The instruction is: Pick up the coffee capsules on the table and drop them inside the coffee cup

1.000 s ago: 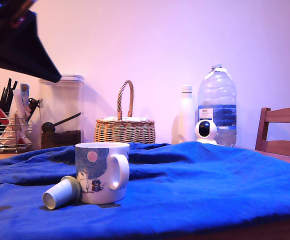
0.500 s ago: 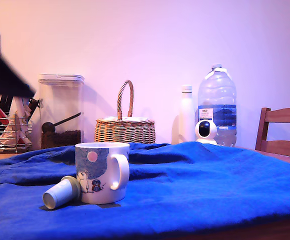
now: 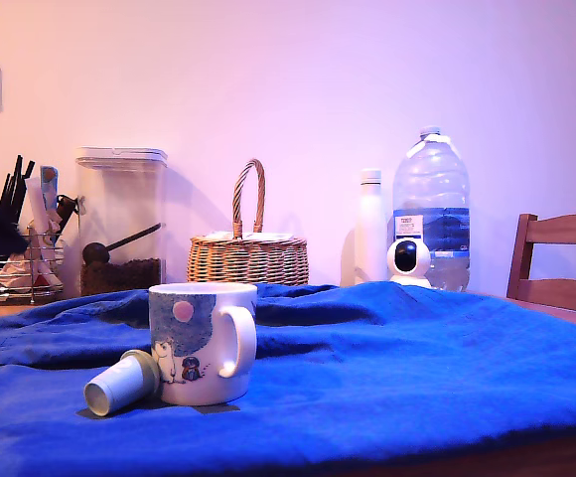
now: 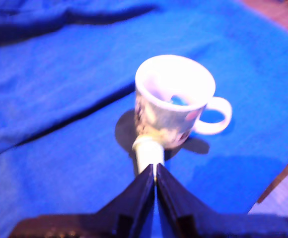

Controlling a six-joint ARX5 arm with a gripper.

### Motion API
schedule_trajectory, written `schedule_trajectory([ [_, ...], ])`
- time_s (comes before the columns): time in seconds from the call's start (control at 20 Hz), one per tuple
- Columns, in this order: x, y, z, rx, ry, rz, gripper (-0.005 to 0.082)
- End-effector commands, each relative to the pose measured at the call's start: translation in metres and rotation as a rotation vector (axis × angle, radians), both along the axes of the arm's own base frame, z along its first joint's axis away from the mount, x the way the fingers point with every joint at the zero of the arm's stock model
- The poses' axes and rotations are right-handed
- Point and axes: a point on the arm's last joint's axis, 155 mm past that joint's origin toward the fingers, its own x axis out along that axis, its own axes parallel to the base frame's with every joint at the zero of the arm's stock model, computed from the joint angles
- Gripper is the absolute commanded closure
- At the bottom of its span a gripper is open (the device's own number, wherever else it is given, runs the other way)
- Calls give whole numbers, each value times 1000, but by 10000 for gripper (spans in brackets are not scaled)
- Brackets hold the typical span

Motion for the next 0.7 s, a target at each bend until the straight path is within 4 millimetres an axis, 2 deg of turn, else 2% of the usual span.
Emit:
schedule_trajectory([
  [0.0,-2,1,-7,3,10,0,788],
  [0.45,-1,0,-5,0,3,0,767],
  [0.5,-1,-1,-3,-4,-3,-1,710],
  [0.55,0,-1,-3,-7,-6,-2,602],
  [0.65,1,-2,-1,-23,-4,7,292],
])
